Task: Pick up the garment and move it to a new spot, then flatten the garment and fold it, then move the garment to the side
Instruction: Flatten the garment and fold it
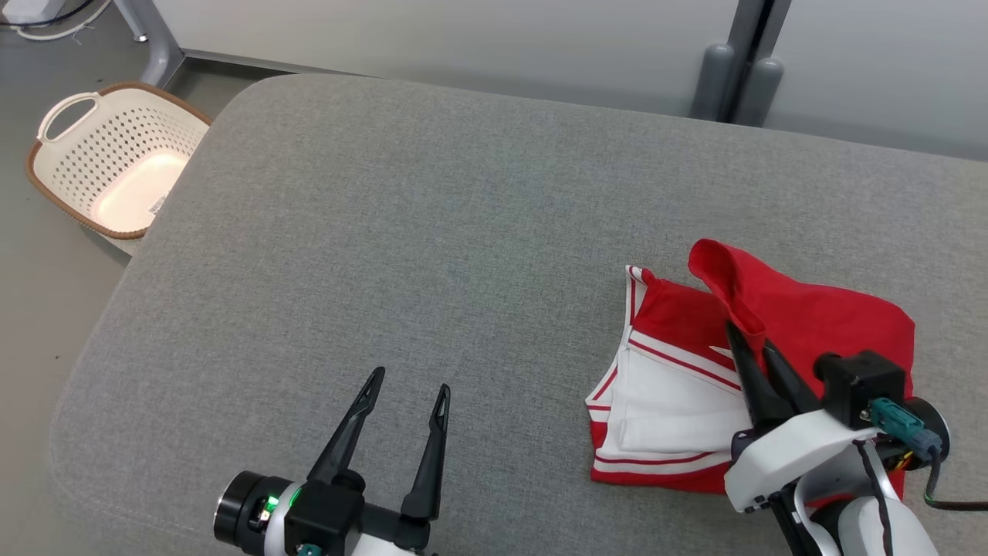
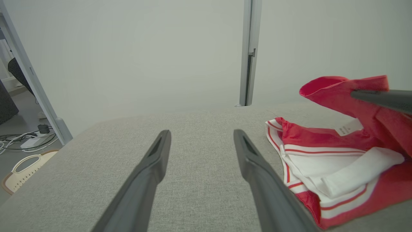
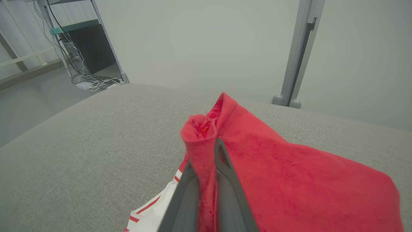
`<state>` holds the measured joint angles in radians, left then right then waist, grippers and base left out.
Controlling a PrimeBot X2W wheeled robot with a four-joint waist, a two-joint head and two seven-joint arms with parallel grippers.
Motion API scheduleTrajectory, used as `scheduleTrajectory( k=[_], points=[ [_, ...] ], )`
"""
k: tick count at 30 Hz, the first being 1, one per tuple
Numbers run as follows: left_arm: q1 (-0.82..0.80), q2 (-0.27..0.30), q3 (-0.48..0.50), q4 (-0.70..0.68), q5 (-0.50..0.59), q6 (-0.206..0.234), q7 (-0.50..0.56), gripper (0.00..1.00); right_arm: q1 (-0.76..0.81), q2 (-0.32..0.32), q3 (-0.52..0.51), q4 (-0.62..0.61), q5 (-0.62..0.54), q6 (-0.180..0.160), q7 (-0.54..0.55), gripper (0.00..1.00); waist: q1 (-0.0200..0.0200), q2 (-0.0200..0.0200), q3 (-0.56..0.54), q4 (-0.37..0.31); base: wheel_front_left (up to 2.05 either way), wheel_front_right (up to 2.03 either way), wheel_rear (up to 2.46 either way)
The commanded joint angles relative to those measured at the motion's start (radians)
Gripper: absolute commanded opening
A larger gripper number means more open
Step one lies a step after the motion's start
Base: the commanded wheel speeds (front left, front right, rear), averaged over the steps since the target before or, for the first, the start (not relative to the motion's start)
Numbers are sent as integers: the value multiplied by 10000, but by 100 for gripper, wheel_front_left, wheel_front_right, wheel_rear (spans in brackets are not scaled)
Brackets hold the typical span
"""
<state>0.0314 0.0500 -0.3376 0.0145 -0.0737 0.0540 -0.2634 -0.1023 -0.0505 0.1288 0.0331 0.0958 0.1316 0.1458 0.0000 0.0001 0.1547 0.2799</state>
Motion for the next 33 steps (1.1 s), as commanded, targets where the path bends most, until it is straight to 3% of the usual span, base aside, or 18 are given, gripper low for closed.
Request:
scheduleTrajectory(
  k=[1,9,10,11,12,18,22,25,33],
  points=[
    [-130,21,14,26,-51,25,-13,100,-148,-12,45,103,128,-19,-106,0,0,-1,94,115,0,0,0],
    [-235,21,-94,128,-148,102,-13,100,-582,-10,804,1365,516,-19,-323,0,0,-1,209,427,0,0,0],
    [-238,20,-108,139,-166,115,-13,100,-612,-10,916,1507,565,-19,-281,8,0,-1,204,445,0,0,0],
    [-234,21,-99,151,-188,127,-13,100,-636,-10,1042,1619,662,-19,-259,29,0,-1,196,452,0,0,0],
    [-223,21,-93,160,-196,159,-13,100,-671,-8,1122,1659,749,-19,-338,100,0,-1,185,445,0,0,0],
    [-116,22,-21,223,-390,272,-13,100,-735,-18,1432,1125,1393,-19,-761,100,0,-1,80,117,0,0,0],
    [-105,19,46,133,-524,367,-13,100,-780,-66,1265,571,1047,-19,-1215,100,0,-1,22,-289,0,0,0],
    [-137,22,118,30,-687,470,-13,100,-737,-575,893,368,657,-23,-1820,100,0,-1,-3,-791,0,0,0],
    [-211,22,549,-64,-935,786,-13,100,-693,-1339,336,1553,473,-15,-3800,100,0,-1,-106,-2004,0,0,0]
  ],
)
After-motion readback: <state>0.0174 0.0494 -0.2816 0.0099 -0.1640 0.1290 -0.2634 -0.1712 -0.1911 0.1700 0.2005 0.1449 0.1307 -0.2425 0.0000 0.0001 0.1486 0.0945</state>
